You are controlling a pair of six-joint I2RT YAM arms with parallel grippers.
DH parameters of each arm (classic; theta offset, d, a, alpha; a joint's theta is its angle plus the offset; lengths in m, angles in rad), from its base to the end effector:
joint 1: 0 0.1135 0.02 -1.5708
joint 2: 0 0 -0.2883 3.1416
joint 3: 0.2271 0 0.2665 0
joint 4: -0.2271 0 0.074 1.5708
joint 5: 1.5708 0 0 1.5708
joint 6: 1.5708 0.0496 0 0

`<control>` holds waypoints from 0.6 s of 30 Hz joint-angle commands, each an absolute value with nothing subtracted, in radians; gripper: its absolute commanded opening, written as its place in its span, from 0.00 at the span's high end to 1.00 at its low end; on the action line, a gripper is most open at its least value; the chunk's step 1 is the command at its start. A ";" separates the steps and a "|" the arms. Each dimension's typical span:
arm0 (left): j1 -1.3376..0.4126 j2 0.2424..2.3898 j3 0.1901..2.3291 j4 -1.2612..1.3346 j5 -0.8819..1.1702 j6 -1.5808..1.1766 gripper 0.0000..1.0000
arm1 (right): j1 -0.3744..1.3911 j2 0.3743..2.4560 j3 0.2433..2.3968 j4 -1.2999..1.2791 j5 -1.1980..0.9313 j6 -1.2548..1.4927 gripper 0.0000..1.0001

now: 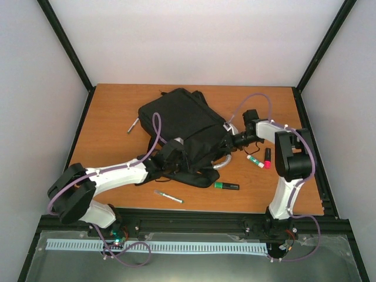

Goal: Pack the student bag
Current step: Zip the student bag at the center of the board.

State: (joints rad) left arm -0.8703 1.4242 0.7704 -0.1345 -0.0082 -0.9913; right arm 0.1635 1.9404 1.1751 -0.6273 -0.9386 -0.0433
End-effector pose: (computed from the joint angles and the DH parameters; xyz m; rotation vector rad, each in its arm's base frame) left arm 0.1986 -0.2349 0.2008 -0.1580 2.5373 -0.8350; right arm 0.3598 0.0999 0.1441 -0.4006 2.6747 1.3820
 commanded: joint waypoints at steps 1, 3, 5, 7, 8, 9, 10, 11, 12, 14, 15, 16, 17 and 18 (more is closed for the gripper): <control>-0.874 1.466 0.796 -0.134 -0.079 -0.977 0.99 | 0.119 1.764 1.159 -0.640 -0.967 -0.066 0.97; -0.874 1.502 0.813 -0.132 -0.091 -0.982 0.99 | 0.119 1.679 1.150 -0.668 -0.972 -0.079 0.97; -0.874 1.538 0.837 -0.135 -0.097 -0.980 0.99 | 0.118 1.603 1.139 -0.682 -0.974 -0.086 0.97; -0.874 1.566 0.858 -0.139 -0.100 -0.980 0.99 | 0.118 1.554 1.134 -0.695 -0.963 -0.098 0.97; -0.874 1.575 0.865 -0.141 -0.104 -0.980 0.99 | 0.119 1.540 1.129 -0.699 -0.954 -0.104 0.97; -0.874 1.577 0.870 -0.143 -0.107 -0.983 0.99 | 0.118 1.534 1.123 -0.702 -0.937 -0.113 0.97; -0.874 1.577 0.872 -0.144 -0.112 -0.983 0.99 | 0.117 1.535 1.115 -0.700 -0.912 -0.120 0.97; -0.874 1.570 0.872 -0.145 -0.118 -0.985 0.99 | 0.115 1.537 1.102 -0.694 -0.885 -0.124 0.97; -0.874 1.563 0.873 -0.146 -0.125 -0.987 0.99 | 0.110 1.541 1.088 -0.685 -0.832 -0.115 0.97; -0.874 1.546 0.878 -0.152 -0.134 -0.982 0.99 | 0.103 1.534 1.054 -0.660 -0.716 -0.104 0.88; -0.874 1.536 0.879 -0.153 -0.136 -0.979 0.99 | 0.103 1.522 1.036 -0.652 -0.675 -0.119 0.71; -0.874 1.529 0.883 -0.155 -0.136 -0.976 0.99 | 0.103 1.501 1.014 -0.641 -0.646 -0.134 0.62; -0.874 1.523 0.888 -0.156 -0.137 -0.975 0.99 | 0.103 1.477 0.989 -0.633 -0.626 -0.146 0.55; -0.874 1.520 0.892 -0.159 -0.138 -0.973 0.99 | 0.105 1.453 0.964 -0.629 -0.615 -0.160 0.52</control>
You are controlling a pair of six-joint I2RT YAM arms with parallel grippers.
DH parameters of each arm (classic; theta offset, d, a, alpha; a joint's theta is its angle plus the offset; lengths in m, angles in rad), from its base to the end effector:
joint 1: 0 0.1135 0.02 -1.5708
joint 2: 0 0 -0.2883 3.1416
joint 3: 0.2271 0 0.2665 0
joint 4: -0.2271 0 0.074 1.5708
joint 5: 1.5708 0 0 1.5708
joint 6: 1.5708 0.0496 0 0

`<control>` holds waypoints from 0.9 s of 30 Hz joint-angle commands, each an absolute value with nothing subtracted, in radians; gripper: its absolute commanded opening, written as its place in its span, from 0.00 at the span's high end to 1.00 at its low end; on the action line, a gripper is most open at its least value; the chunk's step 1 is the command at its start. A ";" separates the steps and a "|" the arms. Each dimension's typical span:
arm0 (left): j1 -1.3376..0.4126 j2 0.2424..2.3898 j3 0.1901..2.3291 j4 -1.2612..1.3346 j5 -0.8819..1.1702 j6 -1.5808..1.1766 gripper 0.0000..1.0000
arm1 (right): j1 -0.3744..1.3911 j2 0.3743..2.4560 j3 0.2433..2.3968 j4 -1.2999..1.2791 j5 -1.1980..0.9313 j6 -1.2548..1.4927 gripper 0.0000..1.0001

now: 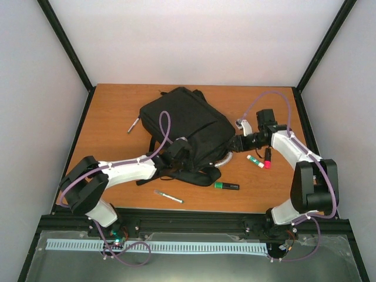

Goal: Pack the student bag
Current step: Zip the student bag at the center of the board.

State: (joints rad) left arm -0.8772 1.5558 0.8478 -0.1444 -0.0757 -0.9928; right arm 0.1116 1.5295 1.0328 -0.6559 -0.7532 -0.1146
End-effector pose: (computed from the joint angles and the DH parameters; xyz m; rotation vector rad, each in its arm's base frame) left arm 0.2159 -0.2538 0.1855 -0.1845 2.5578 -0.7170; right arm 0.3040 0.0682 0.2299 -0.5007 2.5112 1.0083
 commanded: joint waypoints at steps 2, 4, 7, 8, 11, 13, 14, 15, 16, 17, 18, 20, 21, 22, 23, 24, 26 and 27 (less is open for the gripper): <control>-0.874 1.519 0.902 -0.160 -0.138 -0.976 0.99 | 0.115 1.405 0.920 -0.635 -0.634 -0.217 0.54; -0.874 1.524 0.914 -0.153 -0.136 -0.986 0.99 | 0.158 1.359 0.886 -0.646 -0.641 -0.275 0.58; -0.874 1.528 0.939 -0.131 -0.137 -0.988 0.99 | 0.249 1.302 0.854 -0.611 -0.580 -0.290 0.61; -0.874 1.529 0.950 -0.127 -0.139 -0.989 0.99 | 0.284 1.296 0.851 -0.598 -0.565 -0.290 0.62; -0.873 1.533 1.006 -0.122 -0.131 -0.979 0.99 | 0.348 1.313 0.850 -0.557 -0.522 -0.297 0.65; -0.873 1.535 1.038 -0.116 -0.120 -0.978 0.99 | 0.367 1.346 0.855 -0.539 -0.510 -0.298 0.66; -0.873 1.535 1.052 -0.113 -0.115 -0.978 0.99 | 0.371 1.365 0.859 -0.531 -0.507 -0.297 0.66; -0.871 1.536 1.064 -0.110 -0.111 -0.977 0.99 | 0.375 1.379 0.862 -0.524 -0.501 -0.295 0.66; -0.870 1.536 1.076 -0.110 -0.109 -0.980 0.99 | 0.380 1.389 0.864 -0.515 -0.492 -0.290 0.64; -0.869 1.538 1.087 -0.109 -0.106 -0.982 0.99 | 0.382 1.394 0.866 -0.504 -0.476 -0.282 0.61; -0.868 1.539 1.094 -0.107 -0.101 -0.981 0.99 | 0.385 1.394 0.865 -0.491 -0.456 -0.272 0.57; -0.866 1.544 1.107 -0.107 -0.092 -0.982 0.99 | 0.388 1.382 0.865 -0.466 -0.421 -0.262 0.53; -0.867 1.547 1.111 -0.109 -0.087 -0.984 0.99 | 0.389 1.376 0.865 -0.453 -0.408 -0.260 0.52; -0.865 1.550 1.112 -0.107 -0.083 -0.985 0.99 | 0.389 1.371 0.865 -0.438 -0.395 -0.257 0.51; -0.864 1.553 1.113 -0.106 -0.080 -0.985 0.99 | 0.391 1.369 0.864 -0.422 -0.380 -0.252 0.51; -0.865 1.553 1.112 -0.107 -0.078 -0.987 0.99 | 0.394 1.368 0.864 -0.409 -0.368 -0.249 0.51; -0.865 1.554 1.111 -0.107 -0.075 -0.990 0.99 | 0.399 1.377 0.868 -0.393 -0.334 -0.243 0.51; -0.865 1.555 1.111 -0.107 -0.075 -0.991 0.99 | 0.401 1.384 0.870 -0.389 -0.327 -0.241 0.51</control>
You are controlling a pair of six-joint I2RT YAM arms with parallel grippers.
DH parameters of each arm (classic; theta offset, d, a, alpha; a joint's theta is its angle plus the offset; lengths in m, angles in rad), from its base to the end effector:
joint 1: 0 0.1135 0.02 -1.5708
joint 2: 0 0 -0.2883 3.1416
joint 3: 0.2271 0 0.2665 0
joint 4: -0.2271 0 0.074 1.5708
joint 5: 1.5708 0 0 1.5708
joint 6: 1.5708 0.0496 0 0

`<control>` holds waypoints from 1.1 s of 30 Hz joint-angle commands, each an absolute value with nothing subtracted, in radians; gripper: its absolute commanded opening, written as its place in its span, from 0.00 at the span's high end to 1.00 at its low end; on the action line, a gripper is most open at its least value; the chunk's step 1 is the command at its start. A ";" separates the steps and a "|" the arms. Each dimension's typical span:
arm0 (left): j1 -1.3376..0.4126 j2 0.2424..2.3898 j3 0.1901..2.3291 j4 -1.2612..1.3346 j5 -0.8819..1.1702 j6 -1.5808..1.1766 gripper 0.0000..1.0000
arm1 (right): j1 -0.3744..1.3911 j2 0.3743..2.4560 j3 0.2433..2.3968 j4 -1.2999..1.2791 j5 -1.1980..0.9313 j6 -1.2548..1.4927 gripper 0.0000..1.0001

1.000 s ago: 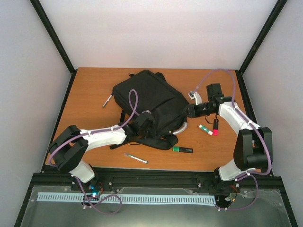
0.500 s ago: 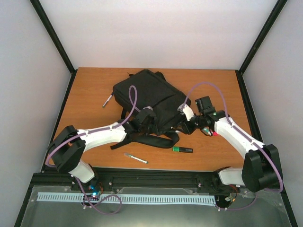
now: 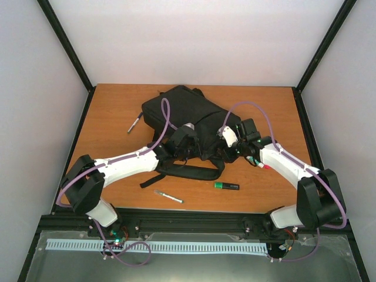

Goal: Pack the student bag
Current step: Zip the student bag at the center of the board.

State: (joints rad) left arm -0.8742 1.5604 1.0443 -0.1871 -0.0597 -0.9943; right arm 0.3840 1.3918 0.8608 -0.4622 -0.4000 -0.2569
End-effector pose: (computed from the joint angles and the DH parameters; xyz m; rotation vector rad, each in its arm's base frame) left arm 0.2375 -0.2793 0.2460 -0.1803 2.4359 -0.8664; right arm 0.2601 0.1259 0.2172 -0.9439 2.3591 0.5610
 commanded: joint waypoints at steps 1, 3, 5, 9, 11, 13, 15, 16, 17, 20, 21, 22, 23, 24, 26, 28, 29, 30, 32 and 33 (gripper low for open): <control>-0.865 1.554 1.109 -0.107 -0.074 -0.991 0.99 | 0.404 1.393 0.873 -0.388 -0.317 -0.238 0.52; -0.865 1.550 1.107 -0.107 -0.074 -0.988 0.99 | 0.406 1.404 0.870 -0.378 -0.314 -0.236 0.53; -0.865 1.548 1.105 -0.106 -0.076 -0.988 0.99 | 0.406 1.412 0.869 -0.374 -0.321 -0.238 0.57; -0.865 1.551 1.106 -0.108 -0.077 -0.985 0.99 | 0.408 1.414 0.870 -0.379 -0.333 -0.244 0.76; -0.864 1.552 1.104 -0.112 -0.081 -0.983 0.99 | 0.408 1.411 0.871 -0.393 -0.333 -0.252 0.84; -0.864 1.554 1.101 -0.115 -0.081 -0.982 0.99 | 0.408 1.409 0.871 -0.411 -0.328 -0.263 0.90; -0.864 1.553 1.095 -0.115 -0.080 -0.982 0.99 | 0.407 1.406 0.868 -0.426 -0.321 -0.281 0.97; -0.863 1.551 1.092 -0.116 -0.082 -0.982 0.99 | 0.406 1.405 0.868 -0.437 -0.315 -0.290 0.97; -0.864 1.550 1.088 -0.121 -0.083 -0.983 0.99 | 0.406 1.405 0.869 -0.447 -0.309 -0.299 0.97; -0.864 1.543 1.070 -0.152 -0.093 -0.977 0.99 | 0.402 1.408 0.869 -0.479 -0.284 -0.338 0.97; -0.864 1.535 1.056 -0.155 -0.095 -0.974 0.99 | 0.399 1.408 0.866 -0.487 -0.277 -0.352 0.97; -0.864 1.526 1.038 -0.156 -0.096 -0.972 0.99 | 0.393 1.409 0.863 -0.494 -0.269 -0.364 0.97; -0.864 1.518 1.017 -0.156 -0.096 -0.969 0.99 | 0.386 1.410 0.860 -0.500 -0.265 -0.374 0.97; -0.864 1.510 0.998 -0.160 -0.092 -0.964 0.99 | 0.378 1.412 0.857 -0.507 -0.262 -0.384 0.97; -0.864 1.504 0.968 -0.184 -0.078 -0.950 0.99 | 0.359 1.418 0.854 -0.522 -0.258 -0.405 0.97; -0.863 1.500 0.933 -0.201 -0.058 -0.940 0.99 | 0.339 1.429 0.854 -0.531 -0.249 -0.427 0.97; -0.864 1.495 0.912 -0.206 -0.051 -0.936 0.99 | 0.328 1.436 0.853 -0.533 -0.243 -0.437 0.97; -0.864 1.490 0.891 -0.208 -0.046 -0.931 0.99 | 0.319 1.448 0.854 -0.531 -0.236 -0.445 0.97; -0.864 1.473 0.840 -0.209 -0.049 -0.924 0.99 | 0.302 1.473 0.857 -0.523 -0.224 -0.458 0.97; -0.864 1.459 0.820 -0.209 -0.054 -0.920 0.99 | 0.294 1.486 0.861 -0.517 -0.222 -0.462 0.97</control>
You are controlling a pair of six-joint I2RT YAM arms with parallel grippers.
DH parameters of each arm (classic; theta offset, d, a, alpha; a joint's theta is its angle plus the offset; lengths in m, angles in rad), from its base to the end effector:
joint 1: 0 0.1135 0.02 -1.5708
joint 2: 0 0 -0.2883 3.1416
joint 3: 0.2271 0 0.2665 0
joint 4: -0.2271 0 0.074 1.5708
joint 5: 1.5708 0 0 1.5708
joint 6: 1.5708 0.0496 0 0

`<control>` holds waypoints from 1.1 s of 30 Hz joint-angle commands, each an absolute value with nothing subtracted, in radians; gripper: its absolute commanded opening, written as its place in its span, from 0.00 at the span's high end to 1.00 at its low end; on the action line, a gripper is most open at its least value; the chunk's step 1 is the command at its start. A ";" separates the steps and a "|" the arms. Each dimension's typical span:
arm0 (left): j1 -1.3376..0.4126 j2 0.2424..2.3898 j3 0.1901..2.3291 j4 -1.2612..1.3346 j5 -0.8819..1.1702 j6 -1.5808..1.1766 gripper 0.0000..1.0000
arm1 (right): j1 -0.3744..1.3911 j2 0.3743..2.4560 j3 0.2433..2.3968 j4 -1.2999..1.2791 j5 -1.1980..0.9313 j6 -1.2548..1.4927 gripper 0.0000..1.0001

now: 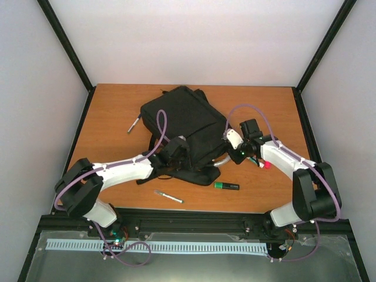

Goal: Pack the student bag
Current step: Zip the student bag at the center of the board.

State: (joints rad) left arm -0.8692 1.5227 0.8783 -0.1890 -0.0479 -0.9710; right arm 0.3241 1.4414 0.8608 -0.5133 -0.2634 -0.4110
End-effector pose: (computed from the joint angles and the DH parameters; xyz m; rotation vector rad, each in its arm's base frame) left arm 0.2166 -0.2527 0.2020 -0.1537 2.5530 -0.7491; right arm 0.2696 0.1042 0.1988 -1.0268 2.4305 0.3211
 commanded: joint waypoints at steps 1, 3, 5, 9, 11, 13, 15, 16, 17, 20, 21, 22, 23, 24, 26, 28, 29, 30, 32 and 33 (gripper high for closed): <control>-0.864 1.449 0.804 -0.211 -0.059 -0.917 0.99 | 0.287 1.498 0.863 -0.511 -0.222 -0.464 0.97; -0.864 1.424 0.786 -0.219 -0.072 -0.916 0.99 | 0.281 1.509 0.874 -0.516 -0.235 -0.458 0.97; -0.864 1.407 0.779 -0.221 -0.083 -0.917 0.99 | 0.282 1.482 0.877 -0.526 -0.294 -0.450 0.97; -0.864 1.402 0.799 -0.208 -0.093 -0.930 0.99 | 0.298 1.399 0.868 -0.532 -0.437 -0.462 0.94; -0.864 1.409 0.824 -0.192 -0.086 -0.943 0.99 | 0.317 1.370 0.861 -0.520 -0.452 -0.466 0.86; -0.864 1.420 0.856 -0.175 -0.074 -0.958 0.99 | 0.335 1.363 0.861 -0.513 -0.455 -0.463 0.81; -0.864 1.430 0.892 -0.169 -0.064 -0.964 0.99 | 0.344 1.378 0.867 -0.520 -0.459 -0.455 0.79; -0.863 1.434 0.913 -0.172 -0.063 -0.962 0.99 | 0.346 1.385 0.869 -0.523 -0.463 -0.452 0.78; -0.864 1.435 0.932 -0.177 -0.063 -0.961 0.99 | 0.347 1.390 0.870 -0.528 -0.473 -0.449 0.77; -0.864 1.428 0.969 -0.185 -0.068 -0.957 0.99 | 0.347 1.384 0.866 -0.534 -0.490 -0.443 0.75; -0.863 1.424 0.979 -0.188 -0.070 -0.954 0.99 | 0.348 1.380 0.864 -0.534 -0.493 -0.441 0.74; -0.862 1.425 0.990 -0.190 -0.071 -0.950 0.99 | 0.348 1.373 0.862 -0.534 -0.494 -0.436 0.72; -0.862 1.426 1.001 -0.196 -0.071 -0.947 0.99 | 0.348 1.369 0.862 -0.534 -0.494 -0.432 0.69; -0.862 1.428 1.011 -0.201 -0.072 -0.944 0.99 | 0.348 1.365 0.861 -0.533 -0.494 -0.428 0.66; -0.862 1.434 1.026 -0.204 -0.072 -0.942 0.99 | 0.348 1.360 0.857 -0.530 -0.494 -0.425 0.57; -0.862 1.438 1.035 -0.202 -0.069 -0.944 0.99 | 0.348 1.360 0.852 -0.526 -0.498 -0.421 0.54; -0.862 1.442 1.038 -0.201 -0.068 -0.944 0.99 | 0.348 1.363 0.851 -0.525 -0.504 -0.421 0.54; -0.862 1.444 1.042 -0.201 -0.068 -0.945 0.99 | 0.348 1.365 0.848 -0.523 -0.509 -0.417 0.53; -0.862 1.445 1.046 -0.200 -0.066 -0.946 0.99 | 0.350 1.370 0.843 -0.515 -0.515 -0.408 0.53; -0.861 1.448 1.047 -0.197 -0.065 -0.949 0.99 | 0.351 1.370 0.841 -0.504 -0.517 -0.402 0.52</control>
State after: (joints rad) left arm -0.8646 1.4517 0.9730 -0.2634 -0.0402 -0.9569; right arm 0.3431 1.3823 0.8604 -0.5331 -0.4881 -0.4213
